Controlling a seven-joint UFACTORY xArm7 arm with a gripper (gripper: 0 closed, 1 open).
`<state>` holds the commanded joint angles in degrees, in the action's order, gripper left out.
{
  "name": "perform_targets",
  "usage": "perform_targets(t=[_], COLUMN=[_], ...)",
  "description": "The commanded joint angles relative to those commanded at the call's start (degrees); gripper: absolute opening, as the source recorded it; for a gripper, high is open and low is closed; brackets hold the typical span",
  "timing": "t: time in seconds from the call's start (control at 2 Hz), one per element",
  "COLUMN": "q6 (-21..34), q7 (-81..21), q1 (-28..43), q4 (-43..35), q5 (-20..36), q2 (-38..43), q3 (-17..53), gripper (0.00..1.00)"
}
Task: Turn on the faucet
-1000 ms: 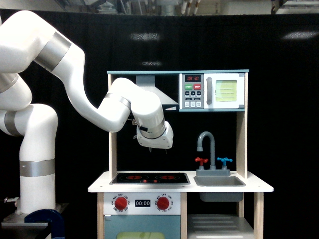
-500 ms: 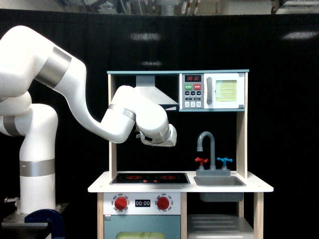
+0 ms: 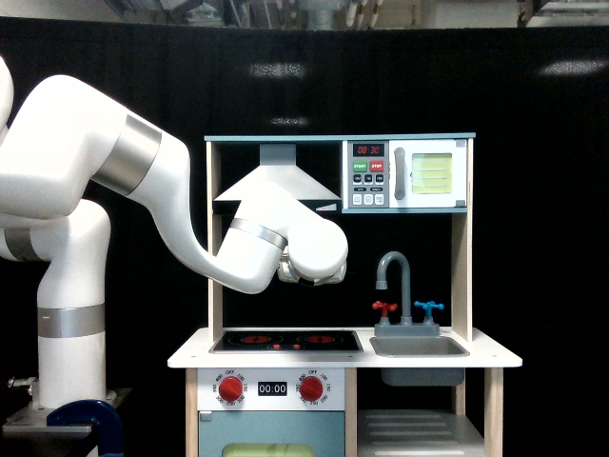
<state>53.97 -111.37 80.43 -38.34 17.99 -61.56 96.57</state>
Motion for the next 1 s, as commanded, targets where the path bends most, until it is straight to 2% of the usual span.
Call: perform_targets(t=[0.5,1.0], q6=[-5.33,-17.45], q7=[0.92,3.5], q1=[3.65,15.68], q4=[1.31,0.89], q5=[-1.49,-1.63], q2=[-2.78,-7.31], q3=[1.0,1.28], gripper=[1.0,1.0])
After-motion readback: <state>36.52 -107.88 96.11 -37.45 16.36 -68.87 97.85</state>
